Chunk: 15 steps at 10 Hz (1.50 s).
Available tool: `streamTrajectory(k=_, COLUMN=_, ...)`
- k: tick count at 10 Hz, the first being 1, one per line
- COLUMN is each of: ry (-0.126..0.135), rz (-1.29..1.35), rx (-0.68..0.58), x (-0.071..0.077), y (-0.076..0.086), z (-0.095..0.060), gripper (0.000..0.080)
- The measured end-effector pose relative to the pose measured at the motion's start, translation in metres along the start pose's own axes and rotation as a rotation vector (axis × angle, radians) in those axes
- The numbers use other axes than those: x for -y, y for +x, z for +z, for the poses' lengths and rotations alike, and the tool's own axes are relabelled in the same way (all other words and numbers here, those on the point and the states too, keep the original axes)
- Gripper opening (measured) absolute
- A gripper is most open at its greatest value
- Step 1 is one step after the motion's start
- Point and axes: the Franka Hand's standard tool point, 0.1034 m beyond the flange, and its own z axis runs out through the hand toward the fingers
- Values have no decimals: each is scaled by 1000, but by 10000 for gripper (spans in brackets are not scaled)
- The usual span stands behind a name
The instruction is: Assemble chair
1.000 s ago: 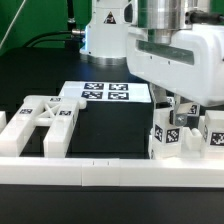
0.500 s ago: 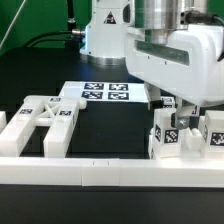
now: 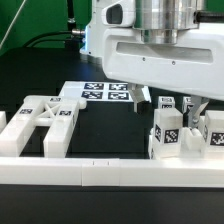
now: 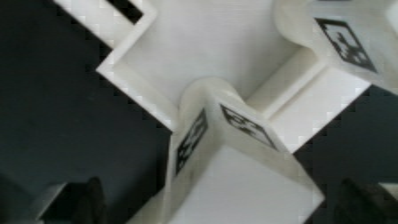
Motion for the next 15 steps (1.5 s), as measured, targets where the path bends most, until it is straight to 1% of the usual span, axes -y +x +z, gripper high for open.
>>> streamTrajectory(k=1, ry=-11, rz=-136, rx=-3, x=0, y=0, z=0, gripper=649)
streamTrajectory(k=3, ry=-20, rz=-372, rx=-5, x=4, y=-3, z=0, gripper=649)
streamTrajectory(k=8, ry=-22, rz=-647, rx=-4, x=4, y=-3, z=0, gripper=649)
streamTrajectory(k=9, ry=-31, rz=-743, rx=-5, x=3, y=-2, z=0, gripper=649)
streamTrajectory(k=10, ry=-32, rz=-785, rx=-4, x=3, y=-2, z=0, gripper=649)
streamTrajectory(k=11, ry=-32, rz=-766, rx=-4, x=3, y=-3, z=0, gripper=517)
streamTrajectory(k=12, ry=-32, rz=-753, rx=-4, x=3, y=-3, z=0, gripper=517)
streamTrajectory(k=13, ry=-32, rz=-740, rx=-4, x=3, y=-3, z=0, gripper=375)
streamTrajectory(k=14, ry=-32, rz=-735, rx=-4, x=3, y=-3, z=0, gripper=284)
streamTrajectory(k=15, ry=-31, rz=-690, rx=-4, x=3, y=-3, z=0, gripper=284)
